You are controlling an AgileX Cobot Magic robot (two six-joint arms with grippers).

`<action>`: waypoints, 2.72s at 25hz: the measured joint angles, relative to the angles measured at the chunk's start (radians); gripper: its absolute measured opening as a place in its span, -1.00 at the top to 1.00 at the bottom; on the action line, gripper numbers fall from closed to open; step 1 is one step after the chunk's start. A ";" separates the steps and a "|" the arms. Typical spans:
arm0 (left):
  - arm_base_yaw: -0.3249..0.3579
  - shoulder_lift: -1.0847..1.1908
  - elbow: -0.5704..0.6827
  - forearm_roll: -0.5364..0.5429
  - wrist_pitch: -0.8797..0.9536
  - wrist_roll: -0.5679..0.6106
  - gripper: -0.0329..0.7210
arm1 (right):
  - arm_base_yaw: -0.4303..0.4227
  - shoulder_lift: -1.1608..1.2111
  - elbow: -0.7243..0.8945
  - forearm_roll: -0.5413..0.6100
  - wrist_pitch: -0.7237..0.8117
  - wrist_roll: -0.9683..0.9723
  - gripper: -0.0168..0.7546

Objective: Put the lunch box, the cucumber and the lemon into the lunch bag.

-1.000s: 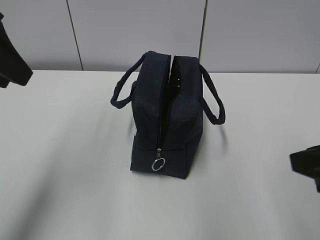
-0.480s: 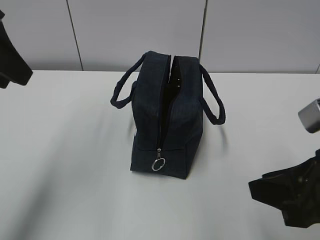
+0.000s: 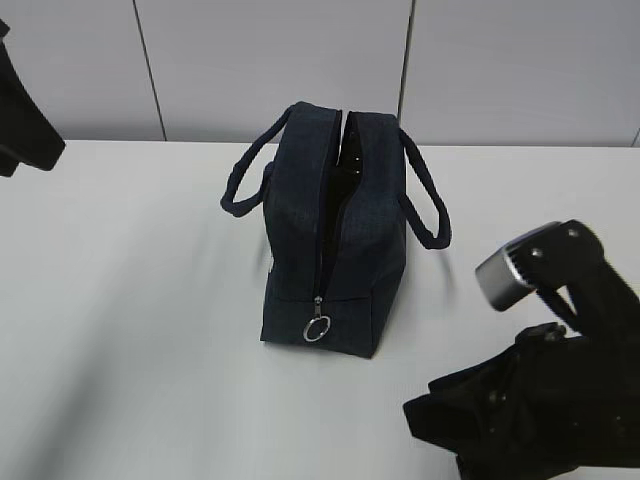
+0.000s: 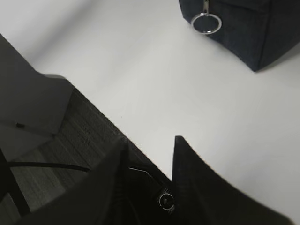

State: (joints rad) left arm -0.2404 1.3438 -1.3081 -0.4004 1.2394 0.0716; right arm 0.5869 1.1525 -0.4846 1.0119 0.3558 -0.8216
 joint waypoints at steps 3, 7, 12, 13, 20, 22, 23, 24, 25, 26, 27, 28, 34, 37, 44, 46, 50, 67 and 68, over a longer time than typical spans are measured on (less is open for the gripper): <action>0.000 0.000 0.000 0.000 0.000 0.000 0.14 | 0.022 0.042 -0.009 0.009 -0.011 -0.023 0.34; 0.000 0.000 0.000 0.005 0.000 0.000 0.14 | 0.024 0.062 -0.015 0.063 -0.039 -0.039 0.33; 0.000 0.000 0.000 0.007 0.000 0.000 0.14 | 0.072 0.138 -0.039 0.106 -0.134 -0.064 0.33; 0.000 0.000 0.000 0.007 0.000 0.000 0.14 | 0.099 0.151 -0.039 0.113 -0.192 -0.066 0.33; 0.000 0.000 0.000 0.013 0.000 0.000 0.14 | 0.346 0.258 -0.061 0.264 -0.520 -0.068 0.33; 0.000 0.000 0.000 0.024 0.000 0.000 0.14 | 0.379 0.306 -0.080 0.303 -0.585 -0.070 0.33; 0.000 0.000 0.000 0.031 0.000 0.000 0.14 | 0.384 0.328 -0.093 0.324 -0.612 -0.070 0.33; 0.000 0.000 0.000 0.034 0.000 0.000 0.14 | 0.385 0.358 -0.108 0.339 -0.637 -0.070 0.33; 0.000 0.000 0.000 0.038 0.000 0.000 0.14 | 0.385 0.391 -0.121 0.349 -0.653 -0.070 0.33; 0.000 0.000 0.000 0.041 0.000 0.000 0.14 | 0.385 0.423 -0.137 0.353 -0.663 -0.063 0.33; 0.000 0.000 0.000 0.045 0.000 0.000 0.14 | 0.385 0.453 -0.153 0.354 -0.667 -0.052 0.33; 0.000 0.000 0.000 0.047 0.000 0.000 0.14 | 0.385 0.475 -0.168 0.352 -0.669 -0.036 0.33; 0.000 0.000 0.000 0.060 0.000 0.000 0.14 | 0.385 0.545 -0.214 0.299 -0.669 0.060 0.33; 0.000 0.000 0.000 0.078 0.000 0.000 0.14 | 0.385 0.564 -0.229 0.296 -0.667 0.080 0.33; 0.000 0.000 0.000 0.099 0.000 0.000 0.14 | 0.385 0.618 -0.275 0.292 -0.643 0.095 0.33; 0.000 0.000 0.000 0.131 0.000 0.000 0.14 | 0.385 0.619 -0.290 0.292 -0.643 0.095 0.33; 0.000 0.000 0.000 0.222 0.000 0.006 0.14 | 0.385 0.629 -0.319 0.292 -0.643 0.110 0.33; 0.000 0.000 0.000 0.247 -0.050 0.026 0.15 | 0.385 0.671 -0.352 0.302 -0.737 0.122 -0.01; 0.000 0.000 0.000 0.246 -0.051 0.026 0.15 | 0.385 0.677 -0.352 0.302 -0.745 0.122 -0.01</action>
State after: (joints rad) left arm -0.2404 1.3438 -1.3081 -0.1547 1.1884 0.0974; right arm 0.9722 1.8295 -0.8371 1.3142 -0.3887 -0.6994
